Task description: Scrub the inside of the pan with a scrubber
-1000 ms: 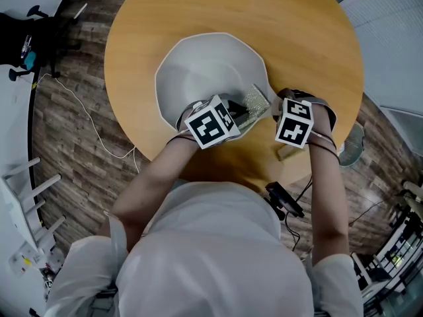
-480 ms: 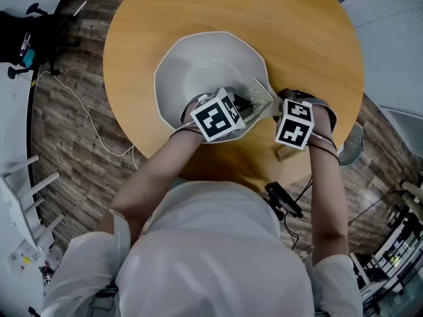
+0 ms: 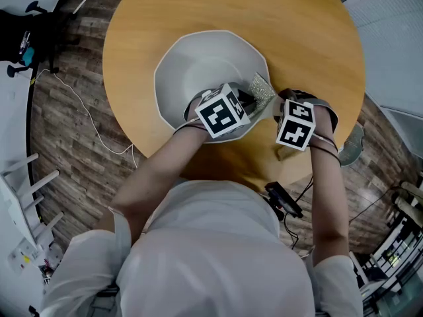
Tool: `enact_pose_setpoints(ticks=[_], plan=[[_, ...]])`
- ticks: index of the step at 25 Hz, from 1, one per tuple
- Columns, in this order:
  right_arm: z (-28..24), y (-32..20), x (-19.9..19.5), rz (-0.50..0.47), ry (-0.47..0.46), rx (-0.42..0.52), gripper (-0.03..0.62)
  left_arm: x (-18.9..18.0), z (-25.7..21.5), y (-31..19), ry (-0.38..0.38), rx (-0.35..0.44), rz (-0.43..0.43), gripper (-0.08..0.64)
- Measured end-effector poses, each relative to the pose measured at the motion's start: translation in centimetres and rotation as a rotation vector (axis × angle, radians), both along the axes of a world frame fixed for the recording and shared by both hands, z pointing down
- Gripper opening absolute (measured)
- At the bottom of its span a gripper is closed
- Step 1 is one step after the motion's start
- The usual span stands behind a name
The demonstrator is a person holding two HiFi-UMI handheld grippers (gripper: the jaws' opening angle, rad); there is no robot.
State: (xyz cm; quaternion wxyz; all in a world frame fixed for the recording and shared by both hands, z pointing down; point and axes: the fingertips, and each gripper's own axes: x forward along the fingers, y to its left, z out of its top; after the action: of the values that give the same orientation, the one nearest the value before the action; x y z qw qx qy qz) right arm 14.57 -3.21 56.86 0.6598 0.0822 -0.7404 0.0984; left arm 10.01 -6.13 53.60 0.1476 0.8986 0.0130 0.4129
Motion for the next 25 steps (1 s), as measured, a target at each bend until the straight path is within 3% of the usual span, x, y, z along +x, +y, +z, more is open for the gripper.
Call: enact_pose_setpoints(ticks=[25], plan=[[0.2,0.5,-0.2,-0.008,-0.003,-0.006,0.192,1.2,0.3,-5.1,0.002,0.072,-0.112,0.017]])
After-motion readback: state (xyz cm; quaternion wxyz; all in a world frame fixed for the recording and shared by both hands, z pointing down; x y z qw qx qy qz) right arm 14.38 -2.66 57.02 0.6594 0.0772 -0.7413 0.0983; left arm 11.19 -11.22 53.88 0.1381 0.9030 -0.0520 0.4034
